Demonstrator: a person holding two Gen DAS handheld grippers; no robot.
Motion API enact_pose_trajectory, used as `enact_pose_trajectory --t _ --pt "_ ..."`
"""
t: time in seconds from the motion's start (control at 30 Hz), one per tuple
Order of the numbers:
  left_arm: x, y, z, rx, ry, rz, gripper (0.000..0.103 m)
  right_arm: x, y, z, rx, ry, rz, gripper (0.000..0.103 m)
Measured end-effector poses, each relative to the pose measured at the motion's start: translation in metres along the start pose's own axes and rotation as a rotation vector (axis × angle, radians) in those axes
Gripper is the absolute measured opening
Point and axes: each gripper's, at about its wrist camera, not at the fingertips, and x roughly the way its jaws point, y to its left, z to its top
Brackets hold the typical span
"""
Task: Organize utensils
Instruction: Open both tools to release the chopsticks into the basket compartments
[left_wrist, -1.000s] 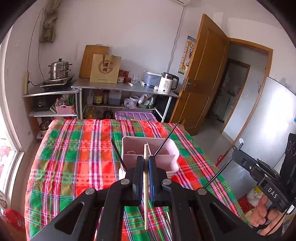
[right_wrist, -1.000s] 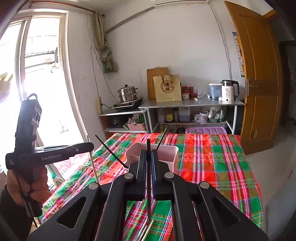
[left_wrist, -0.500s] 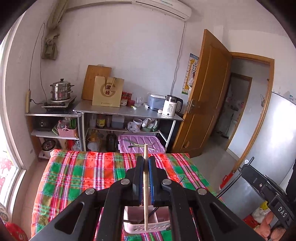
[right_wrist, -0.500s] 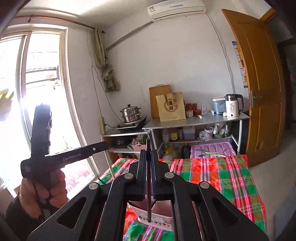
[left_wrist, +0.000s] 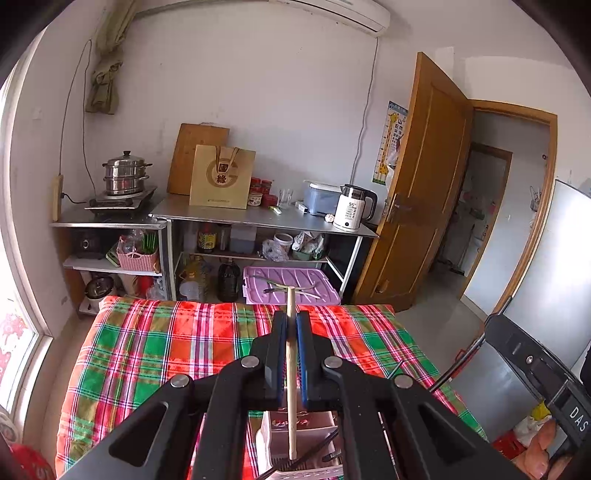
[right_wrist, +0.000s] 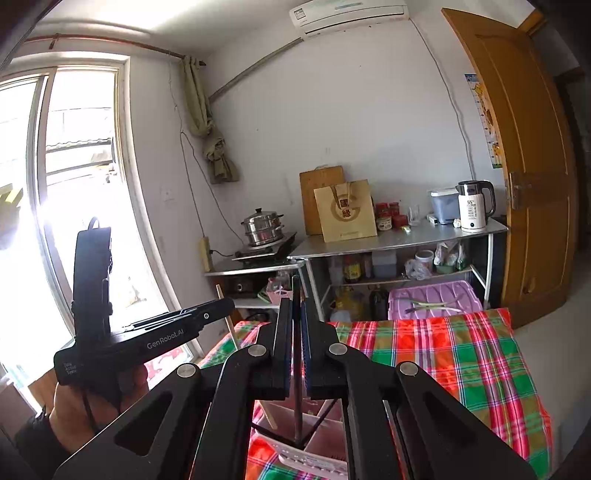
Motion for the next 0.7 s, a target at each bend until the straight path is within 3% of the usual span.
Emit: enact_pose_trajectory --t 0.53,0.7 --pt "0.033 0.013 -0.038 -0.024 0.118 0.019 0.005 0.04 -0.019 -0.052 0.037 0.179 -0.021 0.005" --pt "0.03 0.014 -0.041 -0.017 0.127 0.019 0.008 0.036 -0.021 -0.053 0.04 0.192 -0.025 0.005"
